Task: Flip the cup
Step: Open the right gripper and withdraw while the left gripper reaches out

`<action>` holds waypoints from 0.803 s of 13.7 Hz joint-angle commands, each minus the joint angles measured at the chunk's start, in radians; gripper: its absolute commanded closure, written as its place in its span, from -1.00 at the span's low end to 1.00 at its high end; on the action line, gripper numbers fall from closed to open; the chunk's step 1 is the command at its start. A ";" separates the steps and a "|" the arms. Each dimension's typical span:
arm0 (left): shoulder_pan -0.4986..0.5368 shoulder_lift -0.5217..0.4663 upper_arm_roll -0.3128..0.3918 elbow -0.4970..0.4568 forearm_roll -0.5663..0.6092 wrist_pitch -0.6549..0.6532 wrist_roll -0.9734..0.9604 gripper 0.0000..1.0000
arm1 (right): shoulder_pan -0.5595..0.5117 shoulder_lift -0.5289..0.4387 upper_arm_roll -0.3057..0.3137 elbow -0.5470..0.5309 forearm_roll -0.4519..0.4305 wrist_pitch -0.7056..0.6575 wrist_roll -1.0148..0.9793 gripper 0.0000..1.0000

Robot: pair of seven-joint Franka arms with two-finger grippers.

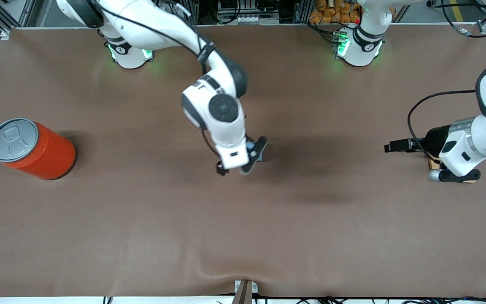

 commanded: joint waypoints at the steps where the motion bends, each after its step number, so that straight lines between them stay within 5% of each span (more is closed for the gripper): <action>1: 0.006 -0.008 -0.002 -0.077 -0.084 0.058 0.008 -1.00 | -0.107 -0.039 0.013 -0.009 0.005 -0.041 0.091 -1.00; 4: 0.002 0.021 -0.004 -0.116 -0.162 0.102 0.008 -1.00 | -0.209 -0.078 0.004 -0.010 -0.006 -0.079 0.197 -1.00; 8: 0.003 0.113 -0.007 -0.119 -0.300 0.104 0.026 -1.00 | -0.234 -0.154 -0.131 -0.029 -0.002 -0.082 0.326 -1.00; 11: -0.003 0.169 -0.010 -0.117 -0.405 0.154 0.029 -1.00 | -0.322 -0.197 -0.138 -0.027 0.009 -0.129 0.328 -1.00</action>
